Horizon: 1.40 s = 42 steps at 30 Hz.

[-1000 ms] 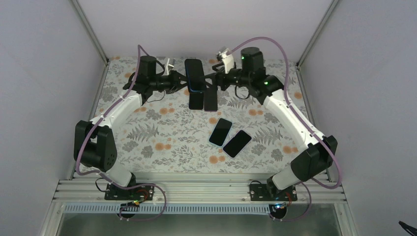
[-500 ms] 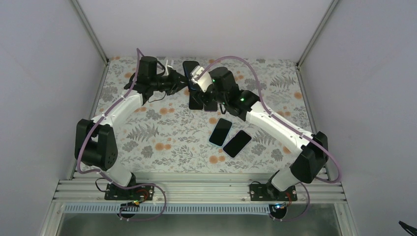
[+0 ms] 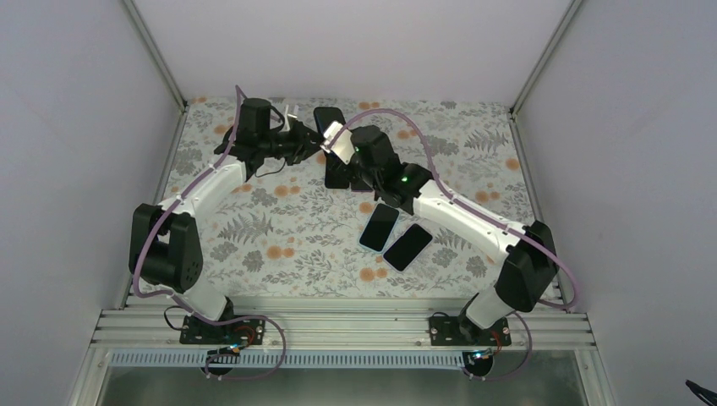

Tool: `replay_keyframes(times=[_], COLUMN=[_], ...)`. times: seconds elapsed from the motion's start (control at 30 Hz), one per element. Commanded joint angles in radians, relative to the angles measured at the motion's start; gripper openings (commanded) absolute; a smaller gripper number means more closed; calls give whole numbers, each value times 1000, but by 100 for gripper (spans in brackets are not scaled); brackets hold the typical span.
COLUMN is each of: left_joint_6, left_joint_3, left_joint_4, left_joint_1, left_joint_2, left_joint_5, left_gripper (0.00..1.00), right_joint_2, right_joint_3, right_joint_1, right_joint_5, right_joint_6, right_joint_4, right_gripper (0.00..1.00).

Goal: Take the phone out of the phone case
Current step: Remove the phone case from the phone.

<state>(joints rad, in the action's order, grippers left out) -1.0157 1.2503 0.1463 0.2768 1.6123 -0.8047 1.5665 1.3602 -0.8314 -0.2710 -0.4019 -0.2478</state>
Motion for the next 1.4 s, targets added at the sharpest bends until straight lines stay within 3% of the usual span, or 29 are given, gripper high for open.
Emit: replay_keyframes(times=[0.0, 0.87, 1.1, 1.37], left_joint_6=[-26, -36, -29, -11], left_joint_3=[-5, -30, -36, -36], left_joint_4=[-81, -104, -100, -78], left_joint_1=[-4, 21, 27, 21], left_joint_2=[-9, -8, -12, -6], left_joint_5=[-41, -70, -68, -44], left_gripper=[2, 2, 2, 2], right_joint_2=[15, 73, 84, 55], right_joint_3=[-33, -209, -184, -128], right_joint_1=[-15, -53, -47, -38], right_joint_5=[-92, -335, -341, -313], right_joint_6=[-63, -412, -427, -358], right_joint_4=[90, 563, 582, 498], right_gripper=[71, 62, 44, 4])
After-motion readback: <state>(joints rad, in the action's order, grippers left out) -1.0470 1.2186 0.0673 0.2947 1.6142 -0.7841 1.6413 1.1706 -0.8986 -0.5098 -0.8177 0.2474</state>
